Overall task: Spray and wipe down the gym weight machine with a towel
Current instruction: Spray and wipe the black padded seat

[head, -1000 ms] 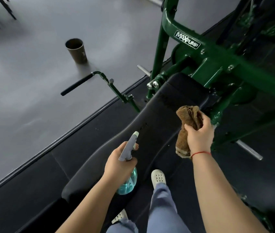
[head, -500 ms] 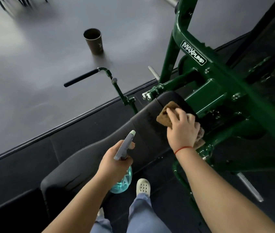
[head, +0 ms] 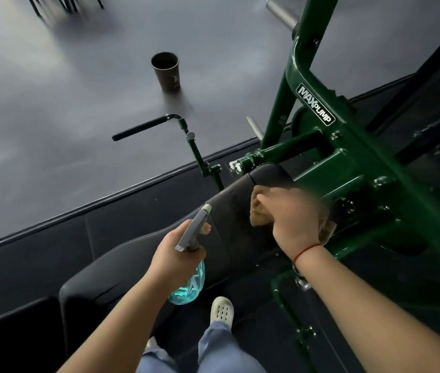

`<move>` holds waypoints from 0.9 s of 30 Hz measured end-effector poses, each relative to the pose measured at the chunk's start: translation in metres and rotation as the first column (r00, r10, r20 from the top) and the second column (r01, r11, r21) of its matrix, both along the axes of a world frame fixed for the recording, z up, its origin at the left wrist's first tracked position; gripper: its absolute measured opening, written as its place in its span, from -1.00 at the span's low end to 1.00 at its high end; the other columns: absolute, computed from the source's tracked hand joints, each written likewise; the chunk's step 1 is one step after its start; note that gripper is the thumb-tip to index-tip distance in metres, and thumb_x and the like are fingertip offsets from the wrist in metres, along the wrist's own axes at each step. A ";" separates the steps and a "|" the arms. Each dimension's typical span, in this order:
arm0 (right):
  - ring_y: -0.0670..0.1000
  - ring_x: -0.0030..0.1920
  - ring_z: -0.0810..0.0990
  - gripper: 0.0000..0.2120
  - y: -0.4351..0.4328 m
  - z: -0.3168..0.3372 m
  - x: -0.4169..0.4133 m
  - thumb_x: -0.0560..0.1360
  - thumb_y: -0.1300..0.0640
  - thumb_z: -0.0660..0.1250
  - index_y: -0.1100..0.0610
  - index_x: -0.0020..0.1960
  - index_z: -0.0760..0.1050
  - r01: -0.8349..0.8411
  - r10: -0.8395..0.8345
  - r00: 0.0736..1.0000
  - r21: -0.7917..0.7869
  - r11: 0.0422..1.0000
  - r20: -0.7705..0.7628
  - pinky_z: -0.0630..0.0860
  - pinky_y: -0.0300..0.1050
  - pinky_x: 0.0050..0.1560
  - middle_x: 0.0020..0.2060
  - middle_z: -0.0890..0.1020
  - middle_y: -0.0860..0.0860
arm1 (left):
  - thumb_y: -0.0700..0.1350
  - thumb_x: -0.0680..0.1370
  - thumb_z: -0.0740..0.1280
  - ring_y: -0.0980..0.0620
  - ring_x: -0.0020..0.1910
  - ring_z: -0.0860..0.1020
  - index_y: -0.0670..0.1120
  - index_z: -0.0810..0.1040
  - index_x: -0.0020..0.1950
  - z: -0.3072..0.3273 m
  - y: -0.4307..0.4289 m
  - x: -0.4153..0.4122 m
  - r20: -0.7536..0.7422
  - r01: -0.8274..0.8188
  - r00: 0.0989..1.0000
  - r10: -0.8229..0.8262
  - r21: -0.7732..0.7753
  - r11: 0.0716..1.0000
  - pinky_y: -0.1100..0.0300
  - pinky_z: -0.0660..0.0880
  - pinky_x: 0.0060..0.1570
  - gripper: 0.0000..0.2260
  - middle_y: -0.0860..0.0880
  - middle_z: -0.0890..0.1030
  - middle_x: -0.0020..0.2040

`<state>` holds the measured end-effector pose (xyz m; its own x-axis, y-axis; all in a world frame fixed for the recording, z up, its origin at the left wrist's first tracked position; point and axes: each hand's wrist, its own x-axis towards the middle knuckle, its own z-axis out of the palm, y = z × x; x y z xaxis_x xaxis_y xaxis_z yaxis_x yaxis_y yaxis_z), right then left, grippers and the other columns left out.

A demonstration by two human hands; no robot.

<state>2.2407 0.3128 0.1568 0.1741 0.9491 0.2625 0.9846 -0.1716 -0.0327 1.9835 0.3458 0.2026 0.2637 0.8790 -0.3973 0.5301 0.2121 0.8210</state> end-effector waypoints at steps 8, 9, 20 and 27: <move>0.20 0.25 0.44 -0.46 0.099 0.001 -0.004 0.49 0.21 0.40 -0.14 0.42 0.48 0.097 -0.105 0.992 -0.112 0.989 -0.068 0.35 0.16 0.12 0.29 0.53 0.05 | -0.33 0.43 0.37 -0.24 -0.14 0.60 0.18 0.61 0.03 0.007 0.001 0.006 0.001 0.004 1.000 -0.004 -0.010 1.000 -0.14 0.58 -0.14 -0.59 -0.15 0.65 -0.11; 0.20 0.28 0.43 -0.47 0.109 0.004 -0.004 0.52 0.18 0.38 -0.14 0.45 0.44 0.095 -0.106 0.992 -0.154 0.984 -0.068 0.35 0.17 0.16 0.31 0.51 0.06 | -0.34 0.44 0.37 -0.24 -0.15 0.60 0.18 0.61 0.04 0.007 0.001 0.007 -0.005 0.006 1.000 -0.006 -0.011 1.000 -0.14 0.57 -0.15 -0.60 -0.13 0.65 -0.12; 0.15 0.21 0.45 -0.40 0.051 0.025 -0.001 0.46 0.15 0.43 -0.09 0.47 0.40 0.214 -0.253 0.953 -0.220 0.952 -0.167 0.41 0.10 0.13 0.26 0.51 0.02 | -0.34 0.48 0.40 -0.10 -0.20 0.61 0.21 0.61 0.03 0.005 0.011 0.011 0.011 0.006 1.000 -0.006 -0.004 1.000 -0.13 0.61 -0.11 -0.59 -0.02 0.60 -0.24; 0.19 0.19 0.48 -0.37 0.076 0.015 0.020 0.43 0.04 0.48 -0.02 0.47 0.41 0.236 -0.259 0.957 -0.169 0.957 -0.129 0.47 0.16 0.09 0.27 0.50 0.07 | -0.35 0.48 0.37 -0.08 -0.34 0.50 0.20 0.61 0.02 0.006 0.024 0.013 0.048 -0.002 0.999 0.002 -0.011 1.000 -0.11 0.59 -0.29 -0.59 -0.19 0.53 -0.22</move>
<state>2.2607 0.3887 0.1718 0.4347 0.8976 0.0734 0.8965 -0.4235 -0.1303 1.9962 0.3697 0.2084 0.2808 0.8754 -0.3935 0.4895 0.2221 0.8433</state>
